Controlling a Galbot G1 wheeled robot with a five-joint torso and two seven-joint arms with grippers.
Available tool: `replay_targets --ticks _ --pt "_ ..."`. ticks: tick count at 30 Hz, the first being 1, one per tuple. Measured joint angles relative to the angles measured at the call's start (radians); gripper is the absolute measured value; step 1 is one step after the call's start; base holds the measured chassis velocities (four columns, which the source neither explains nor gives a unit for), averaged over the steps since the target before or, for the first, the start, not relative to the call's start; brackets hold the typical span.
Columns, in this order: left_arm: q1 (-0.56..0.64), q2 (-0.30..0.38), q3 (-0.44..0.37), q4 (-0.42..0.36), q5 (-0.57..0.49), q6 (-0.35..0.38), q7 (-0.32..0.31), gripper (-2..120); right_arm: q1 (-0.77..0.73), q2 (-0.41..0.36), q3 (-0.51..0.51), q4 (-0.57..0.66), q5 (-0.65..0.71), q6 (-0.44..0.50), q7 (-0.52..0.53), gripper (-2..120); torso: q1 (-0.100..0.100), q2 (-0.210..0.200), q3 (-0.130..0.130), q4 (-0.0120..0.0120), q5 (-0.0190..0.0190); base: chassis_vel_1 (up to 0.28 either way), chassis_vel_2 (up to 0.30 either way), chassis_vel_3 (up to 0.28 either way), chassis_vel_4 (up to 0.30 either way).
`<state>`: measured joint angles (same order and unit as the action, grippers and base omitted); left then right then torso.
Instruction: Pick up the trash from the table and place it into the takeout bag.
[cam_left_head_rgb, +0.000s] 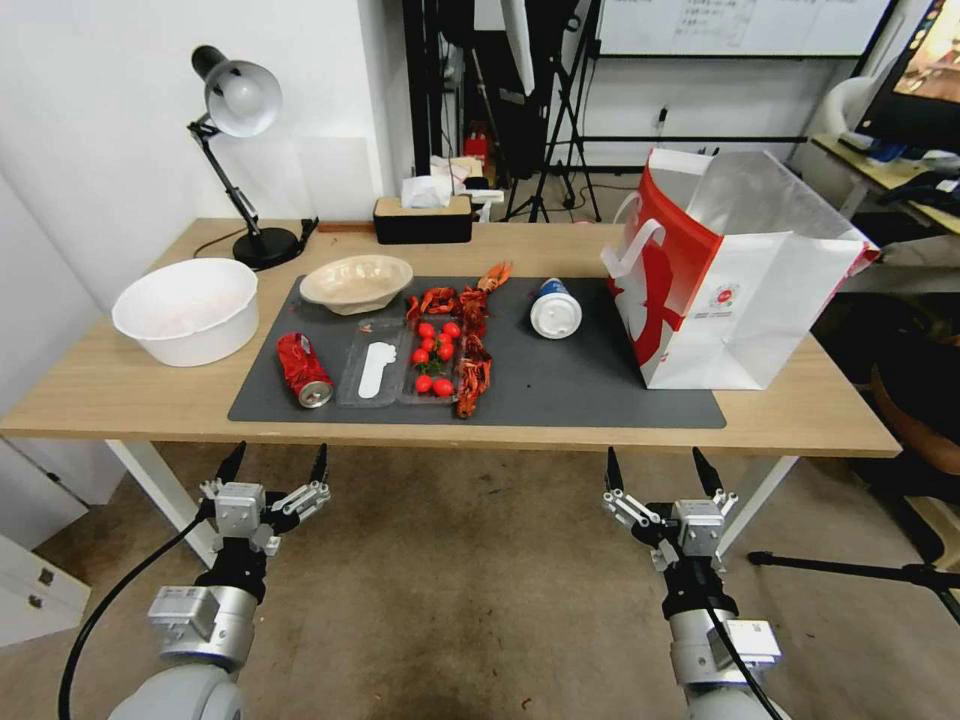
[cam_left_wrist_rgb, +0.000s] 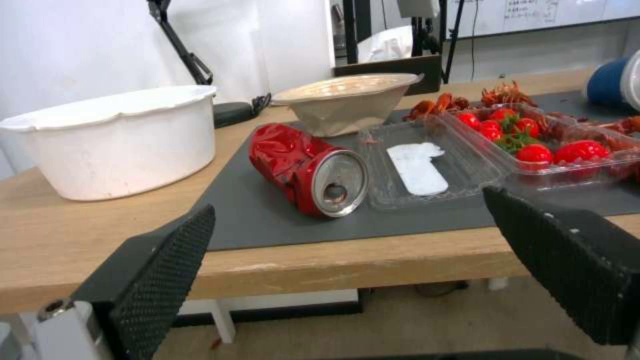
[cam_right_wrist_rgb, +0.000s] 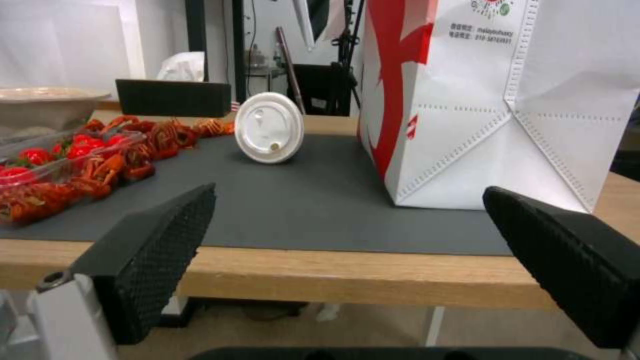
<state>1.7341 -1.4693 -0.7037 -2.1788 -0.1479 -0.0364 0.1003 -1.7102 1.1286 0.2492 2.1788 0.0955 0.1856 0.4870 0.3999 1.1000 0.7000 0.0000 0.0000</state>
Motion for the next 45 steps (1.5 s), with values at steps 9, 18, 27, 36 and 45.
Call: replay_targets --ticks 9,18,27,36,45 --pt "-0.003 -0.003 0.002 0.000 0.001 0.000 0.000 100 0.074 -0.004 -0.021 0.007 0.052 -0.052 0.010 100 0.000 0.000 0.000 -0.0002 0.0000 0.000 0.000 0.000 0.000" --pt "-0.012 -0.008 0.006 0.008 0.005 0.002 0.000 100 0.322 -0.050 -0.089 -0.036 0.262 -0.188 0.028 100 0.000 0.000 0.000 -0.0001 -0.0003 0.000 0.000 0.000 0.000" --pt "-0.016 -0.015 0.002 0.021 0.007 0.003 0.000 100 0.653 -0.067 -0.227 -0.237 0.407 -0.262 0.077 100 0.000 0.000 0.000 0.0000 -0.0003 0.000 0.000 0.000 0.000" --pt "-0.011 -0.023 -0.004 0.023 0.010 0.002 0.001 100 0.921 -0.004 -0.360 -0.433 0.470 -0.296 0.147 100 0.000 0.000 0.000 0.0001 -0.0001 0.000 0.000 0.000 0.000" --pt "-0.006 -0.027 -0.010 0.023 0.011 -0.007 0.001 100 1.036 0.037 -0.414 -0.543 0.482 -0.329 0.198 100 0.000 0.000 0.000 0.0000 0.0000 0.000 0.000 0.000 0.000"
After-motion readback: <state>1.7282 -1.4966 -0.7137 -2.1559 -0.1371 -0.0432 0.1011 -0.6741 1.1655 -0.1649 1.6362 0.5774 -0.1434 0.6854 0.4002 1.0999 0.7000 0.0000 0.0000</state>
